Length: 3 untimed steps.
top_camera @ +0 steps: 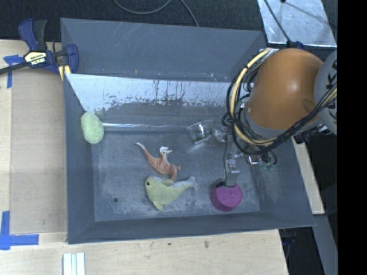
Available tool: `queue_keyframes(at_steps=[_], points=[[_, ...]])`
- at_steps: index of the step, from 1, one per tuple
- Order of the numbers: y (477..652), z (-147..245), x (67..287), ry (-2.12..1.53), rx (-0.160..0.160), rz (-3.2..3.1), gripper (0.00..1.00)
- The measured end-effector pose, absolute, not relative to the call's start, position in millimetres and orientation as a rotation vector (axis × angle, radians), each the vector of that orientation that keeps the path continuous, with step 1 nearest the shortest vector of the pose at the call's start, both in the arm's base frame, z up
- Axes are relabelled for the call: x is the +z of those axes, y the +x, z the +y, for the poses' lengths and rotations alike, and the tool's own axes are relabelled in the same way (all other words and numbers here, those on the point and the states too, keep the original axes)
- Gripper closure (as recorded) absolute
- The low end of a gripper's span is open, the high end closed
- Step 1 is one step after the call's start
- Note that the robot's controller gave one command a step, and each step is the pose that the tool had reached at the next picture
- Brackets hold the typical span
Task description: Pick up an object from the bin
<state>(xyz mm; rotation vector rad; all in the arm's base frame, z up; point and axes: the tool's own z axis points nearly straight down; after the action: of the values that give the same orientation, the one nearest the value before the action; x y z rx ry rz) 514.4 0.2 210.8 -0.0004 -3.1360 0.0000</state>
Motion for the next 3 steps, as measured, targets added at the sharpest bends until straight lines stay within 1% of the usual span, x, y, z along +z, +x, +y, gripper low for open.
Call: queue_keyframes(at_steps=[1, 2, 3], points=[[516.1, 0.2, 215.3, 0.0, 0.0, -3.145, 0.0], [508.2, 53.3, 139.0, -0.064, -0.001, -3.149, 0.0], [509.1, 79.2, 138.6, 0.18, 0.0, -3.138, 0.0]])
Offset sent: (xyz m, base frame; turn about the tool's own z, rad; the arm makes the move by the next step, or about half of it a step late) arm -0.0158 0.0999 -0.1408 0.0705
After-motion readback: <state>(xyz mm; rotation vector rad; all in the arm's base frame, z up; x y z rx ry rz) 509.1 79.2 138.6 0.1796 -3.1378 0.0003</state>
